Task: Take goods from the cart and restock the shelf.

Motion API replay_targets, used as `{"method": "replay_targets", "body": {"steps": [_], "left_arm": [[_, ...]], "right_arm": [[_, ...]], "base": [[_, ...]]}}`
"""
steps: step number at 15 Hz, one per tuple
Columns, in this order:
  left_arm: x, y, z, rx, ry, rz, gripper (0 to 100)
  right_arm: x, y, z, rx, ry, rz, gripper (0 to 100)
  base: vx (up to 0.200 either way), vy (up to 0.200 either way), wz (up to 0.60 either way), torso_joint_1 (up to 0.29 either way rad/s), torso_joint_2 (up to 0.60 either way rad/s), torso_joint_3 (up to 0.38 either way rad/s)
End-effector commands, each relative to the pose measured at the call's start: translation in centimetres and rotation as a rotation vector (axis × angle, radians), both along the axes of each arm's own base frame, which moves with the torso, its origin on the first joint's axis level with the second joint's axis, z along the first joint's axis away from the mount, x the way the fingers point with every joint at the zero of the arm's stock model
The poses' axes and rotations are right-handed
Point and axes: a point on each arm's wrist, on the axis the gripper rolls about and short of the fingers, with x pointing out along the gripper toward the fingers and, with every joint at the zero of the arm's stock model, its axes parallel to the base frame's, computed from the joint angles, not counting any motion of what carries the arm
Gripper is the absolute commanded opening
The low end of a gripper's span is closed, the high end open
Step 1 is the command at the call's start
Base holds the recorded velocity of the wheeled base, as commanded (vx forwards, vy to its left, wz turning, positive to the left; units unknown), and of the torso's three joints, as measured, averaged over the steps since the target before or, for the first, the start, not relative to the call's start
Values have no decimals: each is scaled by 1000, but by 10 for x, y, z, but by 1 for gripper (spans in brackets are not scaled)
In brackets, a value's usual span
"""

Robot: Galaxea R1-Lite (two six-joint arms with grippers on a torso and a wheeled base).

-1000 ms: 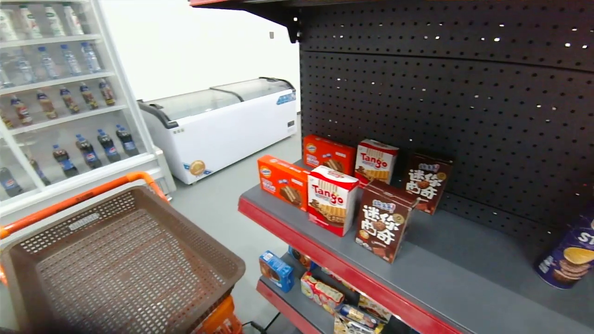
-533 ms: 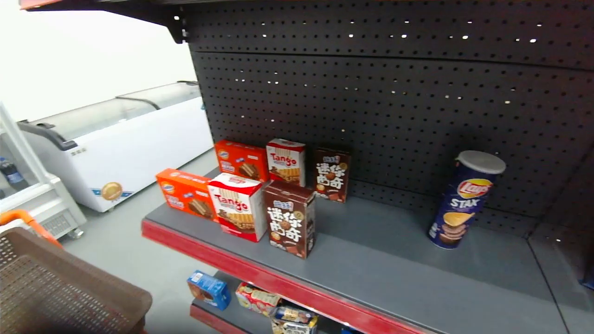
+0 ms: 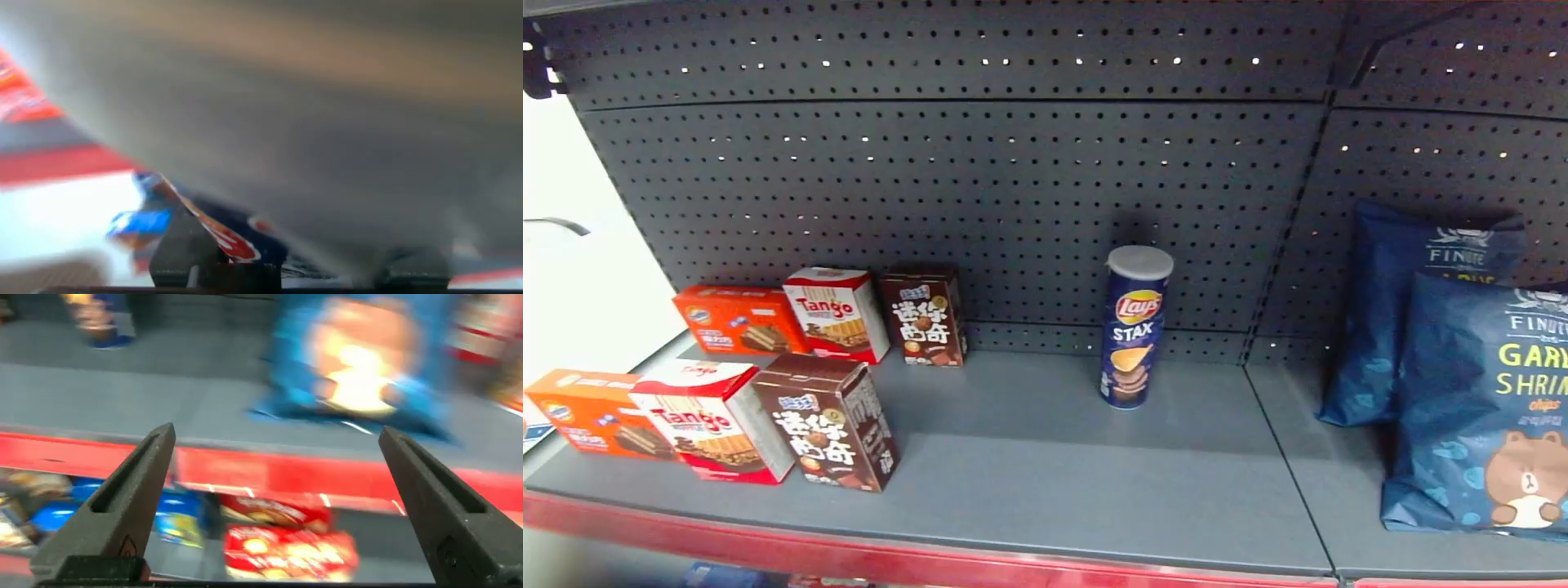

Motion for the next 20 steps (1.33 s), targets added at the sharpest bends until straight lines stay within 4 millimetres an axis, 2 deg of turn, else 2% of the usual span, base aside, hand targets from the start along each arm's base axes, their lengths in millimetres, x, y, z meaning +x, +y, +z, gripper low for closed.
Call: {"method": "replay_targets", "body": {"steps": [1,11,15,17,18,19,20], "left_arm": [[0,0,1,1,-1,2,0],[-2,0,3,-4,-24,3,0],[-9,1,3,-11,-77,2,0],[-20,3,-4,-11,-75,5,0],[-27,4,-5,-6,-67,8,0],[-33,4,-7,3,-45,7,0],[-33,4,-7,6,-40,5,0]], "right_arm": [[0,0,0,0,2,1,100],[0,0,0,0,2,1,100],[0,0,0,-2,3,2,100],[-1,-1,3,2,-16,-30,100],[-6,0,46,-60,-110,51,100],[7,0,83,-83,-64,124,100],[11,1,90,-87,-53,149,100]], "base": [[0,0,0,0,0,0],[0,0,-60,1,0,0],[0,0,0,0,0,0],[0,0,0,0,0,0],[0,0,0,0,0,0],[0,0,0,0,0,0],[0,0,0,0,0,0]]}}
